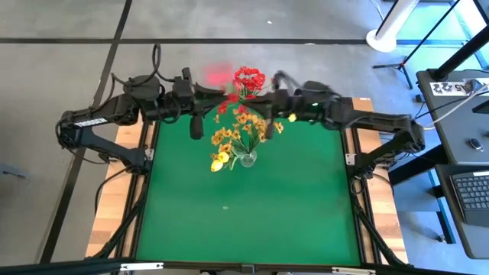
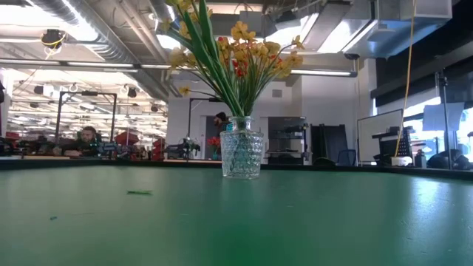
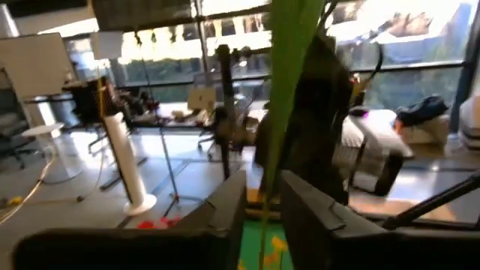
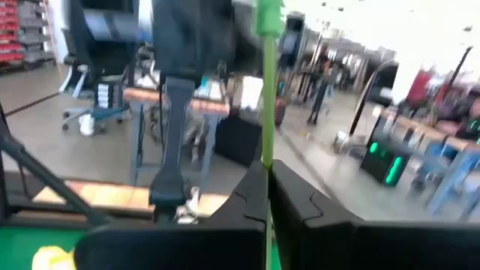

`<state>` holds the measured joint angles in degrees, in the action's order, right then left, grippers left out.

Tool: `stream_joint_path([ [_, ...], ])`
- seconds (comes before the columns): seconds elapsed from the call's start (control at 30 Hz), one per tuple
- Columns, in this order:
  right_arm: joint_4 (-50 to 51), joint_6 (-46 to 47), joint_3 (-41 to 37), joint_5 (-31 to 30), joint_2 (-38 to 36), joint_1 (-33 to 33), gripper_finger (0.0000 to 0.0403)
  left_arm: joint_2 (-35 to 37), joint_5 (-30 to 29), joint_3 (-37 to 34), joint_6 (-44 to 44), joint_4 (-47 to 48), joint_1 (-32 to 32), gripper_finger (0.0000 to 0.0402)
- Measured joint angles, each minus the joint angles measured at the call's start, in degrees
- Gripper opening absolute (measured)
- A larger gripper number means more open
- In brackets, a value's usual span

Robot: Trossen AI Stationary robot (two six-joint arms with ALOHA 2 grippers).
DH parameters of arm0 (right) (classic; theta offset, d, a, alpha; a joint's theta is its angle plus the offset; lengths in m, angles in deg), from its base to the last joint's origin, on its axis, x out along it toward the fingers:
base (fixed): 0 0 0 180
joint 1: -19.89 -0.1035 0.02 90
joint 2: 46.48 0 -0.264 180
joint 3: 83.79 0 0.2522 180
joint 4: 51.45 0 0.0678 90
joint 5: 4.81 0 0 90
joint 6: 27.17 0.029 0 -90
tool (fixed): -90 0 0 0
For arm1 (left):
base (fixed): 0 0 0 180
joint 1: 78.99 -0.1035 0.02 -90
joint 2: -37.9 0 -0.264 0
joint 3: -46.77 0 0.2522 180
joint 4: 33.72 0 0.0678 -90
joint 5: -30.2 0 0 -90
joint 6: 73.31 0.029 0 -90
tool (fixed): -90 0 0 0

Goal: Sort flowers into vase by color
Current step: Put the red tulip into the blue vase

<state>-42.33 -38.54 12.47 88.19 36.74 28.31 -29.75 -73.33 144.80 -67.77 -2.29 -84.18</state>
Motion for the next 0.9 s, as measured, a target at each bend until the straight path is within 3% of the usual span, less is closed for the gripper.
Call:
stream_joint_path([
  [0.23,3.36,-0.84,-0.72,1.08,-7.23,3.6,0.0001,3.46,-7.57,-0.04,0.17,6.44,-0.04,0.0143],
  [0.5,-3.79,3.15,-12.98,3.49,-12.76,11.06,0.0001,4.78,-10.19,-2.4,0.39,12.21,-2.5,0.0159],
  [0.63,-15.1,7.19,-22.91,7.19,-14.8,16.46,0.0,5.91,-4.53,-7.74,0.07,11.11,-7.59,0.0155],
  [0.9,-36.29,12.74,-38.01,16.64,-13.98,26.98,0.0,8.78,10.93,-23.12,-2.02,-2.06,-22.18,0.0138],
])
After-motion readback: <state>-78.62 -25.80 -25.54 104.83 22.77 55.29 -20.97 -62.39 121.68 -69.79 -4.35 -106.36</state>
